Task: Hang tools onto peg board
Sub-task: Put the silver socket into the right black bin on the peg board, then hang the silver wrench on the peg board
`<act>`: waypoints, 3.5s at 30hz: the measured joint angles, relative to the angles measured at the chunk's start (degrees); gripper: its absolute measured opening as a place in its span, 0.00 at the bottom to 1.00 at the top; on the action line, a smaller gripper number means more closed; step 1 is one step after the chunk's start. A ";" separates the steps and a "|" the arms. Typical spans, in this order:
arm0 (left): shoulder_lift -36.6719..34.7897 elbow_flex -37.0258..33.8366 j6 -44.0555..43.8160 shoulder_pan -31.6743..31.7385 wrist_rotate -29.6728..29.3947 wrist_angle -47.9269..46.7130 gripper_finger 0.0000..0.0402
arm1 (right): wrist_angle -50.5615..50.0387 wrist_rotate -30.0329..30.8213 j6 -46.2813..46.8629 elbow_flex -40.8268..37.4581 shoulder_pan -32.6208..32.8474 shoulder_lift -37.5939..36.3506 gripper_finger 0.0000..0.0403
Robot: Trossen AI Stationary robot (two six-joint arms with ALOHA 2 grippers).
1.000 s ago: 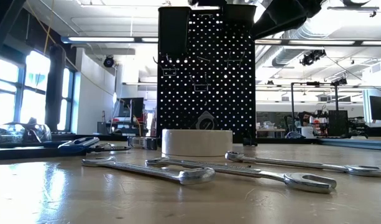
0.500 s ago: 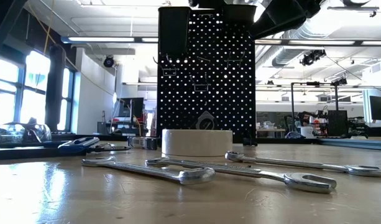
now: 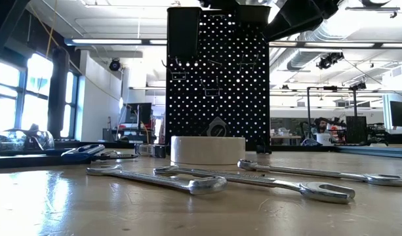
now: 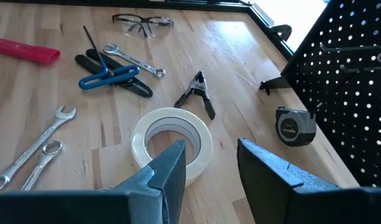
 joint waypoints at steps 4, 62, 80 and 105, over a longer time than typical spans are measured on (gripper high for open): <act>0.00 0.00 0.00 0.00 0.00 0.30 0.29 | 0.00 0.00 0.00 0.00 0.00 0.00 0.35; -14.75 0.02 -1.78 -12.76 -14.13 -30.33 0.31 | -2.83 -6.47 0.66 0.00 2.42 -0.02 0.35; -15.87 -22.98 -24.73 -34.56 -11.50 -44.31 0.31 | -0.79 -12.68 1.22 0.00 5.38 5.40 0.35; -12.07 -68.46 -26.12 -41.57 0.14 24.55 0.31 | 23.49 -23.87 0.02 0.00 4.07 21.75 0.35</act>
